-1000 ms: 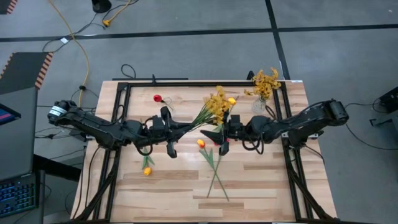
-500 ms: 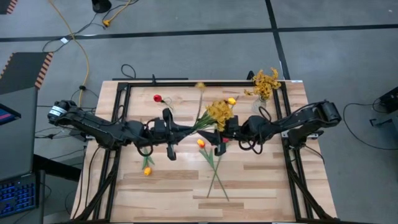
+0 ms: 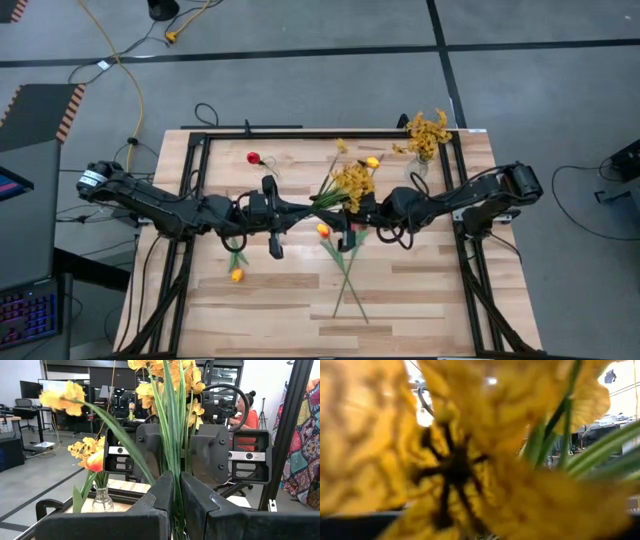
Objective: Sort flowers into vase by color
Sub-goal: Put the yellow flowers into the right transparent flower vase
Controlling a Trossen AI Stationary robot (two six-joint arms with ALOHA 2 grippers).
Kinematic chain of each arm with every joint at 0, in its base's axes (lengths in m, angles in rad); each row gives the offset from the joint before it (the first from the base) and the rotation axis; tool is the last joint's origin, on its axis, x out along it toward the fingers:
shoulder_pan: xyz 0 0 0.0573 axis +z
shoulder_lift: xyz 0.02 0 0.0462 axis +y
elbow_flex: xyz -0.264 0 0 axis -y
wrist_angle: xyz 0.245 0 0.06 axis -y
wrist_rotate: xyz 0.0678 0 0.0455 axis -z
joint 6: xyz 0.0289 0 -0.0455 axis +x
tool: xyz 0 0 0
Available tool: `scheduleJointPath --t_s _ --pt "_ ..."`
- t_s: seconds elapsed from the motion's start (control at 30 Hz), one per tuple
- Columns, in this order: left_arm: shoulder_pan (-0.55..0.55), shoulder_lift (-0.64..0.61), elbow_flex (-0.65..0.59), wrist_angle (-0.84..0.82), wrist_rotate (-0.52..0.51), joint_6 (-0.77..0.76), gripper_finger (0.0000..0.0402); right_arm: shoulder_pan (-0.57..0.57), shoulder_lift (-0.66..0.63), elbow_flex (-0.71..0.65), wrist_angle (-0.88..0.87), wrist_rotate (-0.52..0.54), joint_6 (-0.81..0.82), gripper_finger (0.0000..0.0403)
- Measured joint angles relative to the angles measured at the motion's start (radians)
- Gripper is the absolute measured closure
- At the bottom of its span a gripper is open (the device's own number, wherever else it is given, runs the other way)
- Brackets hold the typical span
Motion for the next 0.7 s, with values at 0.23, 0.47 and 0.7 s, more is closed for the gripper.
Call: scheduleJointPath --t_s 0.23,0.47,0.7 --pt "0.000 0.000 0.000 0.000 -0.001 -0.020 0.0387 0.000 0.000 0.000 0.000 0.000 0.003 0.0334" --pt "0.000 0.000 0.000 0.002 0.020 0.021 0.0345 0.000 -0.002 0.000 -0.005 0.000 -0.001 0.0364" --pt "0.000 -0.012 0.000 0.001 0.022 -0.001 0.0251 0.031 -0.092 0.000 -0.201 0.101 -0.065 0.0356"
